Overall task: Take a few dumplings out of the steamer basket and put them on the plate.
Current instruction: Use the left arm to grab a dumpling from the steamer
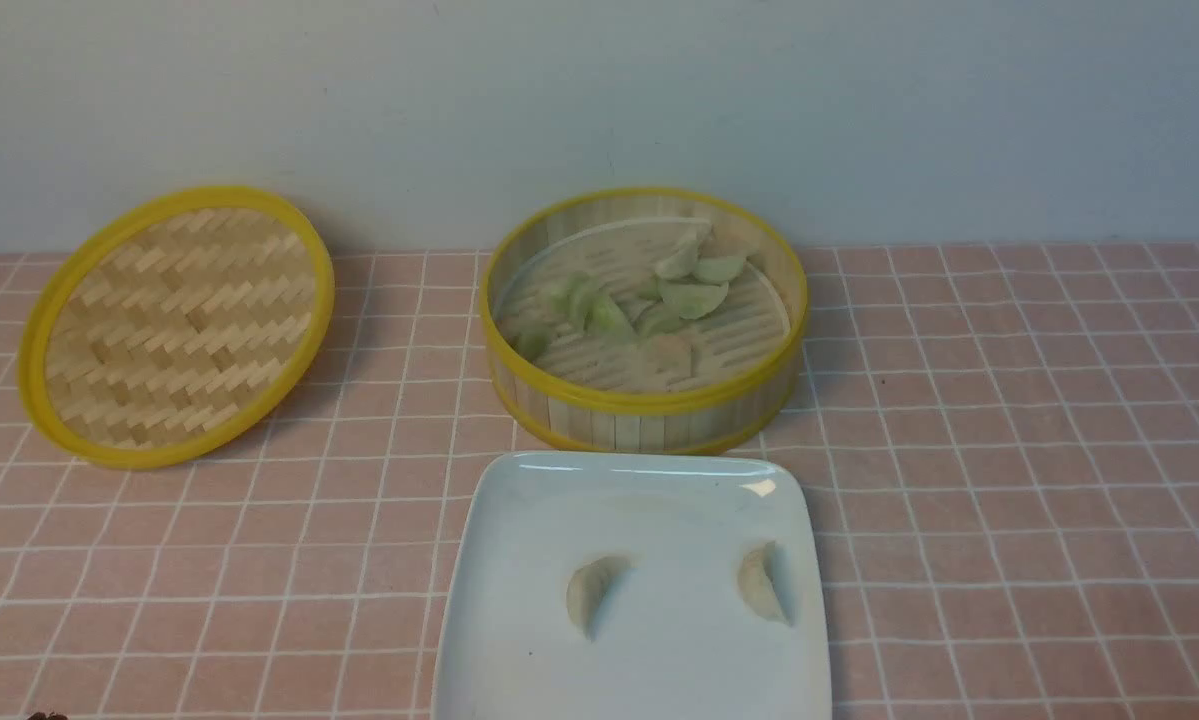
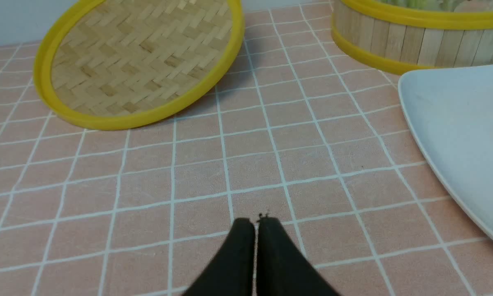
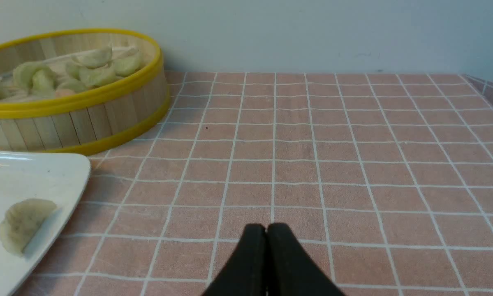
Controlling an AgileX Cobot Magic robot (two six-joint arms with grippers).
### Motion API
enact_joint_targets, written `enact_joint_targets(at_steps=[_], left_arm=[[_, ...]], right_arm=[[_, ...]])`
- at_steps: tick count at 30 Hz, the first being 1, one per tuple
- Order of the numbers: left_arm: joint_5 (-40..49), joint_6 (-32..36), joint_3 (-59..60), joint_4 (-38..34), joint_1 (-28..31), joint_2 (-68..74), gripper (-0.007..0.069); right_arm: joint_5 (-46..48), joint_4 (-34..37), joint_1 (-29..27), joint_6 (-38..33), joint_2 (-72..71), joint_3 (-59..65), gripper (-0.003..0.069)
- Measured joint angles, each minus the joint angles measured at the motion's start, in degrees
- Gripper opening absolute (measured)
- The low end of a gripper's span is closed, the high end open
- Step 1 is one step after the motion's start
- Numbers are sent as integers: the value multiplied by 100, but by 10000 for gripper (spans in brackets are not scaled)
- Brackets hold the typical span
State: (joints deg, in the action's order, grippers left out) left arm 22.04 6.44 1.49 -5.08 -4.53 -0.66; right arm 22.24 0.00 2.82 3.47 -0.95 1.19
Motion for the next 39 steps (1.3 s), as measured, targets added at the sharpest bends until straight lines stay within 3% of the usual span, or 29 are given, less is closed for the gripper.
enact_joint_targets(at_steps=[19,23,25,30,33,34,39], left_arm=[[-126,-82,13,-258,0,0,-6],[-918,-389,18,-1387,0,0,-6],[-1643,-510,18,-2333,0,0,-6],[-3083,-586,-80,-3692,0,0,-6],[-3067,-556,-451,-3797,0,7,-6],[-2849,-454,-923,-3764,0,123,-6],[-1203,88,-2786,-3335,0,1546,-6]], right_arm=[[0,0,0,0,0,0,-14],[0,0,0,0,0,0,-14],[0,0,0,0,0,0,-14],[-119,65,0,13,0,16,-14],[-529,492,0,219,0,50,-14],[-1056,1230,0,574,0,50,-14],[-2224,3156,0,1526,0,50,-14]])
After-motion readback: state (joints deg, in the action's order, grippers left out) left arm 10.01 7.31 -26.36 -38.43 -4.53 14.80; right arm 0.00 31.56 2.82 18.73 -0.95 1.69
